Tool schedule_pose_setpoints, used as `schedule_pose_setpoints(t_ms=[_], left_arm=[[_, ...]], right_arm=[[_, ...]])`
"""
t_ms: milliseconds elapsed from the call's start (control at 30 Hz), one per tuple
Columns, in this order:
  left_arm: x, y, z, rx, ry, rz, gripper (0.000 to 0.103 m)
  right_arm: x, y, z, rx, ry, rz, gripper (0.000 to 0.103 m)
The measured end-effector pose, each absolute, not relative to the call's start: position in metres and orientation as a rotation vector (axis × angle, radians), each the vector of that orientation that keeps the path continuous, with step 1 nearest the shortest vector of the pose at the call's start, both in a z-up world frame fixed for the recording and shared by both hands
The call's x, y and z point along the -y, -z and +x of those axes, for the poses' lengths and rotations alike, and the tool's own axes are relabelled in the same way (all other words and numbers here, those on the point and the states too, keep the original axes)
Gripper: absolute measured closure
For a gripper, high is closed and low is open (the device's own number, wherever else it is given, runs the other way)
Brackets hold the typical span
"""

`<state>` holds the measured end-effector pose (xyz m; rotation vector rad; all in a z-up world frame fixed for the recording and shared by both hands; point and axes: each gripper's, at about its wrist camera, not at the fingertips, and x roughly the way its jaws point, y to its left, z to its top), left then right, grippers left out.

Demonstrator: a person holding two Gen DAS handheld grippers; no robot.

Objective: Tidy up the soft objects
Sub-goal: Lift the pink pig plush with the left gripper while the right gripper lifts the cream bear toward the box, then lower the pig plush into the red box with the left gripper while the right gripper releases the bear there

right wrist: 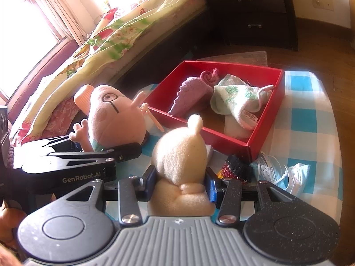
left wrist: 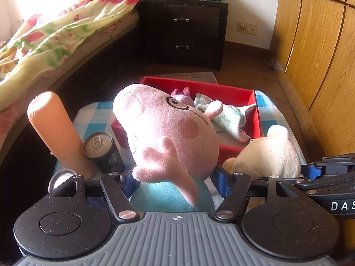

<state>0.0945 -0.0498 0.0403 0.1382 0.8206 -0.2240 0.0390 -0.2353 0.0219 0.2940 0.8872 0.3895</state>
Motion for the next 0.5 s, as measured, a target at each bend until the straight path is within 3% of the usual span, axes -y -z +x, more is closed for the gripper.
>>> schedule_pose_setpoints(t_ms=[500], left_arm=[[0.046, -0.096, 0.145, -0.678, 0.156, 0.058, 0.035]], right_arm=[[0.257, -0.085, 0.077, -0.688, -0.336, 0.319, 0.080]])
